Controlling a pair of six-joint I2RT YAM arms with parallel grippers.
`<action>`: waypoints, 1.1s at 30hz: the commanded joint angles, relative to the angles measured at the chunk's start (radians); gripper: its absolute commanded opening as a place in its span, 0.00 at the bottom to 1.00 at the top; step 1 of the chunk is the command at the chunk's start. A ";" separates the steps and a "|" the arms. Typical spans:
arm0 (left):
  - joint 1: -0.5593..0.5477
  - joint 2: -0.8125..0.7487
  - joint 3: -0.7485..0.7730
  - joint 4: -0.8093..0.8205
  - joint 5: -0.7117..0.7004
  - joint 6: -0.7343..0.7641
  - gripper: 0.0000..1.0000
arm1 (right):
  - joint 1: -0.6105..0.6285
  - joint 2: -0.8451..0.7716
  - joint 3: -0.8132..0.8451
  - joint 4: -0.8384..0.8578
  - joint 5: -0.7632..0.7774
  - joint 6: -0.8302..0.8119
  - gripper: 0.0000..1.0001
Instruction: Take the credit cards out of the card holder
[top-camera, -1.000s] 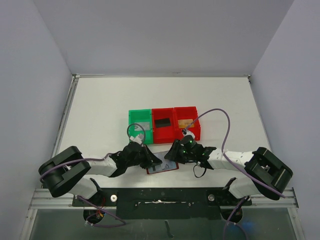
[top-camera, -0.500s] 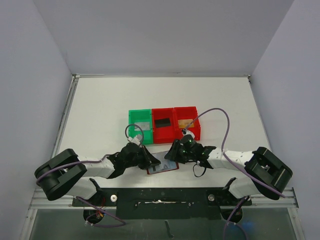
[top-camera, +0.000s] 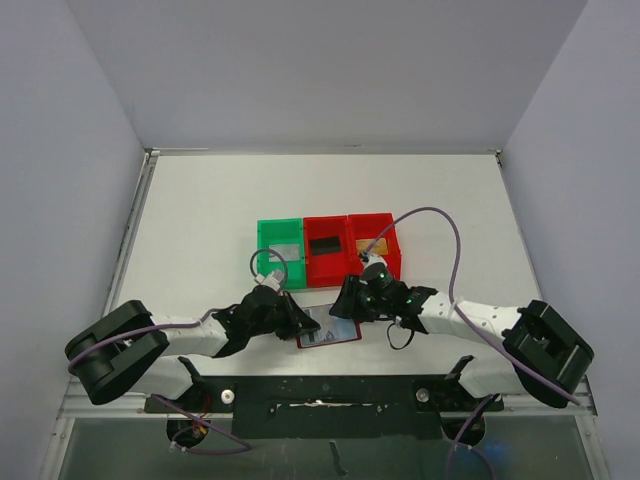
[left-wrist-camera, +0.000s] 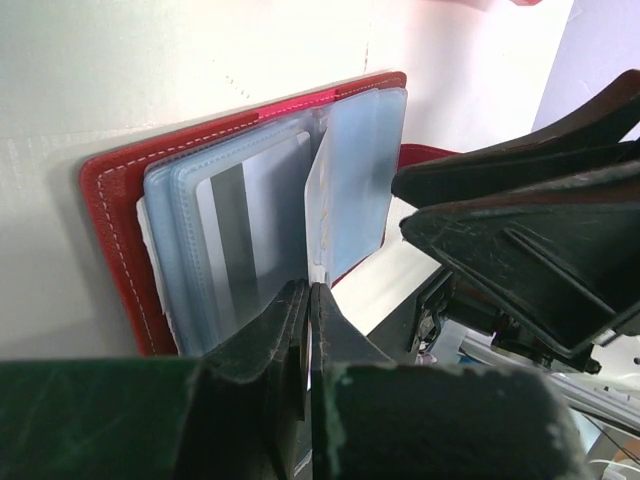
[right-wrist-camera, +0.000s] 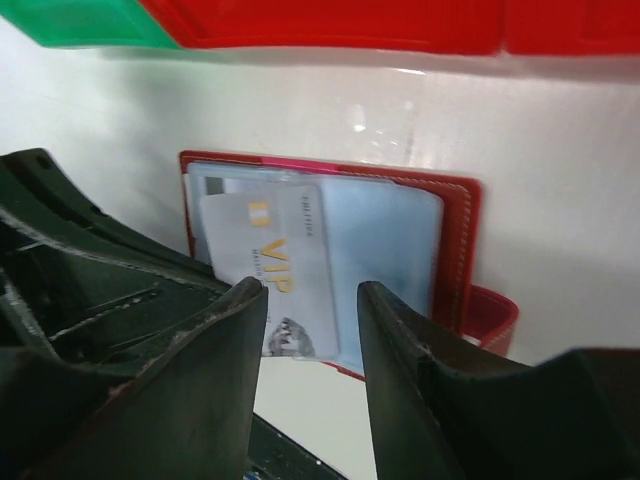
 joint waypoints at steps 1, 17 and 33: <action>0.003 -0.009 0.040 0.001 0.010 0.029 0.00 | 0.003 0.042 0.048 0.117 -0.106 -0.053 0.43; 0.009 0.143 0.046 0.250 0.088 -0.032 0.16 | 0.003 0.103 -0.066 0.095 -0.042 0.039 0.43; 0.015 -0.247 -0.007 -0.169 -0.020 0.029 0.00 | -0.035 -0.229 0.018 -0.055 0.116 -0.088 0.48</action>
